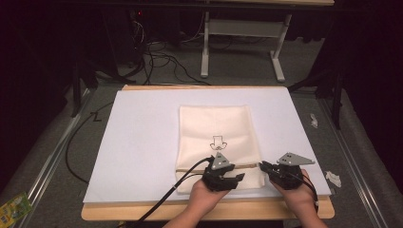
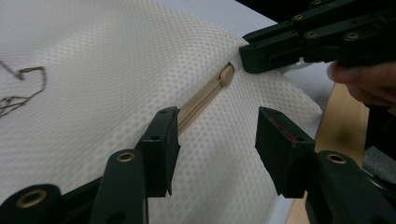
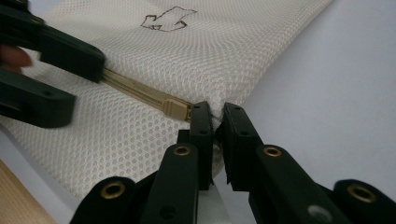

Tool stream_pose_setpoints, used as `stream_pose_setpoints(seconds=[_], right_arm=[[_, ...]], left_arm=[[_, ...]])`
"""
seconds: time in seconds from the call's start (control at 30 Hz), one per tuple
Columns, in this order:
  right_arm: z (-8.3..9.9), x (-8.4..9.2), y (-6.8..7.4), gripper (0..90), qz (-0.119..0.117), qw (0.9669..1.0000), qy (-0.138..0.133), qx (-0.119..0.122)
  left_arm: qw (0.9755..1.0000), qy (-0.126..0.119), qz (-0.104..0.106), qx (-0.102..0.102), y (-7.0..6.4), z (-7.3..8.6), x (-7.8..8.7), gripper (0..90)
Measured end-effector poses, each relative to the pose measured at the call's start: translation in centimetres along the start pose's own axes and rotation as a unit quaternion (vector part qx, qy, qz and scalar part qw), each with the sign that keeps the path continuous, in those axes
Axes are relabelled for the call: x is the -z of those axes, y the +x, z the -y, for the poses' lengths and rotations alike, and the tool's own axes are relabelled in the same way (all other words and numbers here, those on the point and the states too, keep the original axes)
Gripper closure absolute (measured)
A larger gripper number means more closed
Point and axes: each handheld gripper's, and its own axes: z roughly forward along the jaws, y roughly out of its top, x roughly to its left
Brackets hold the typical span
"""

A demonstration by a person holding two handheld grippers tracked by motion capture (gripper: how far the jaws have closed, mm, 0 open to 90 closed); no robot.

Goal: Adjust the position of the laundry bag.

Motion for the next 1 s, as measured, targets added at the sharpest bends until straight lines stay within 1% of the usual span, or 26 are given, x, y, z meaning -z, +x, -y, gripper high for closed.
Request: stream_pose_setpoints(seconds=[0.03,0.07,0.1,0.13,0.2,0.27,0.33,0.37,0.4,0.43,0.53,0.57,0.6,0.63,0.7,0.77,0.87,0.93,1.0], right_arm=[[-0.1,0.0,0.0,84.4,0.0,1.0,-0.002,0.003],[-0.1,0.1,0.1,84.4,-0.001,1.0,-0.004,0.003],[-0.1,0.2,0.1,84.4,-0.001,1.0,-0.005,0.005],[-0.1,0.2,0.2,84.4,-0.002,1.0,-0.006,0.005],[-0.2,0.3,0.3,84.4,-0.005,0.9999,-0.011,0.005],[-0.3,0.4,0.3,84.3,-0.005,0.9999,-0.014,0.005],[-0.3,0.4,0.4,84.3,-0.005,0.9998,-0.015,0.008],[-0.3,0.4,0.4,84.3,-0.005,0.9998,-0.015,0.008],[-0.4,0.4,0.4,84.3,-0.005,0.9998,-0.018,0.01],[-0.4,0.4,0.3,84.2,-0.006,0.9998,-0.019,0.01],[-0.5,0.5,0.3,84.2,-0.004,0.9997,-0.023,0.008],[-0.5,0.5,0.4,84.2,-0.004,0.9997,-0.024,0.009],[-0.5,0.5,0.4,84.2,-0.004,0.9996,-0.025,0.009],[-0.5,0.5,0.4,84.2,-0.004,0.9996,-0.025,0.01],[-0.5,0.6,0.4,84.2,-0.004,0.9996,-0.025,0.008],[-0.4,0.5,0.3,84.1,-0.003,0.9997,-0.025,0.007],[-0.4,0.4,0.2,84.0,-0.005,0.9996,-0.025,0.009],[-0.4,0.4,0.3,84.1,-0.005,0.9996,-0.024,0.011],[-0.4,0.4,0.4,84.3,-0.007,0.9996,-0.024,0.012]], left_arm=[[1.0,0.0,0.0,0.0,0.0,0.0,0.0,50.1],[1.0,0.002,0.0,0.006,-0.3,-0.4,-1.0,50.6],[1.0,0.002,0.0,0.006,-0.3,-0.4,-1.0,52.0],[0.9999,0.004,0.003,0.014,-0.6,-0.6,-1.7,54.2],[0.9999,0.004,0.004,0.015,-0.8,-0.8,-2.2,61.3],[0.9999,0.004,0.003,0.015,-1.1,-0.8,-2.5,66.1],[0.9998,-0.006,-0.004,0.021,-1.5,-0.9,-3.0,68.3],[0.9998,-0.006,-0.004,0.021,-1.5,-0.9,-3.0,69.6],[0.9996,-0.011,-0.006,0.026,-1.6,-0.9,-3.2,69.6],[0.9994,-0.017,-0.008,0.029,-1.9,-1.0,-3.5,72.0],[0.999,-0.028,-0.019,0.029,-2.4,-1.0,-3.8,76.1],[0.999,-0.028,-0.019,0.029,-2.4,-1.0,-3.8,79.0],[0.9983,-0.037,-0.031,0.032,-2.5,-1.1,-4.0,81.4],[0.9981,-0.041,-0.033,0.033,-2.6,-1.2,-4.0,83.3],[0.9981,-0.04,-0.038,0.026,-2.6,-1.2,-4.2,86.1],[0.9982,-0.04,-0.036,0.026,-2.5,-1.2,-4.2,86.4],[0.9984,-0.039,-0.036,0.018,-2.5,-1.1,-4.1,87.1],[0.9985,-0.038,-0.038,0.014,-2.5,-1.1,-4.0,87.3],[0.9984,-0.037,-0.04,0.013,-2.4,-1.1,-3.8,87.4]])
